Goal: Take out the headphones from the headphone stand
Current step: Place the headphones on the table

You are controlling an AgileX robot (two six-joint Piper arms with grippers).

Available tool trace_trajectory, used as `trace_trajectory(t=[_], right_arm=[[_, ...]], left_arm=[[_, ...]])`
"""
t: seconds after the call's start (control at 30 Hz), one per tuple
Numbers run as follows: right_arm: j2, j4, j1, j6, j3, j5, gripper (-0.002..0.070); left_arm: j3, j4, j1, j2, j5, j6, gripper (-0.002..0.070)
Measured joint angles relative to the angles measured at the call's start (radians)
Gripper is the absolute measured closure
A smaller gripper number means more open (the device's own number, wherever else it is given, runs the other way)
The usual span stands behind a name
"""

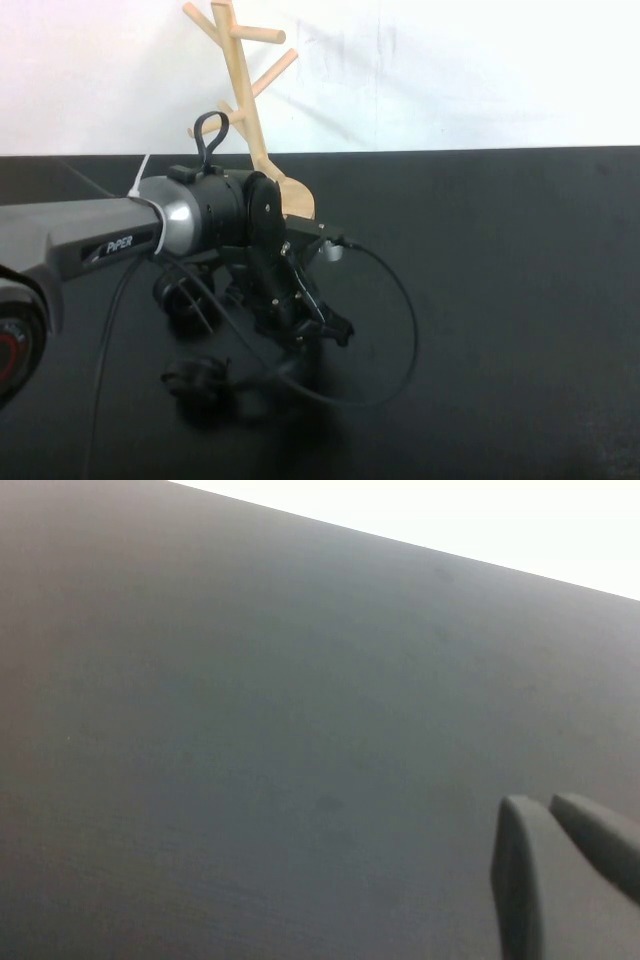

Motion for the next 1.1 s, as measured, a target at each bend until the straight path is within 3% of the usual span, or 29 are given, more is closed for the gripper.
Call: trace_trajectory(t=[0.3, 0.47, 0.53, 0.63, 0.77, 0.83, 1.1], right_arm=[[0.000, 0.000, 0.000, 0.000, 0.000, 0.000, 0.0684], [0.000, 0.000, 0.000, 0.000, 0.000, 0.000, 0.0684], [0.000, 0.000, 0.000, 0.000, 0.000, 0.000, 0.0684], [0.000, 0.000, 0.000, 0.000, 0.000, 0.000, 0.0684], [0.000, 0.000, 0.000, 0.000, 0.000, 0.000, 0.0684], [0.000, 0.000, 0.000, 0.000, 0.000, 0.000, 0.0684], [0.000, 0.000, 0.000, 0.000, 0.000, 0.000, 0.0684]], left_arm=[[-0.010, 0.005, 0.000, 0.015, -0.009, 0.004, 0.0286], [-0.060, -0.003, 0.000, 0.015, 0.046, -0.003, 0.0237], [-0.099, -0.005, 0.000, 0.015, 0.098, -0.013, 0.0257], [-0.166, 0.000, 0.000, 0.015, 0.187, -0.017, 0.0346], [-0.236, 0.010, 0.000, 0.013, 0.292, -0.017, 0.0557], [-0.239, 0.012, 0.000, -0.001, 0.317, -0.019, 0.0622], [-0.177, 0.039, -0.006, -0.219, 0.301, -0.060, 0.0675]])
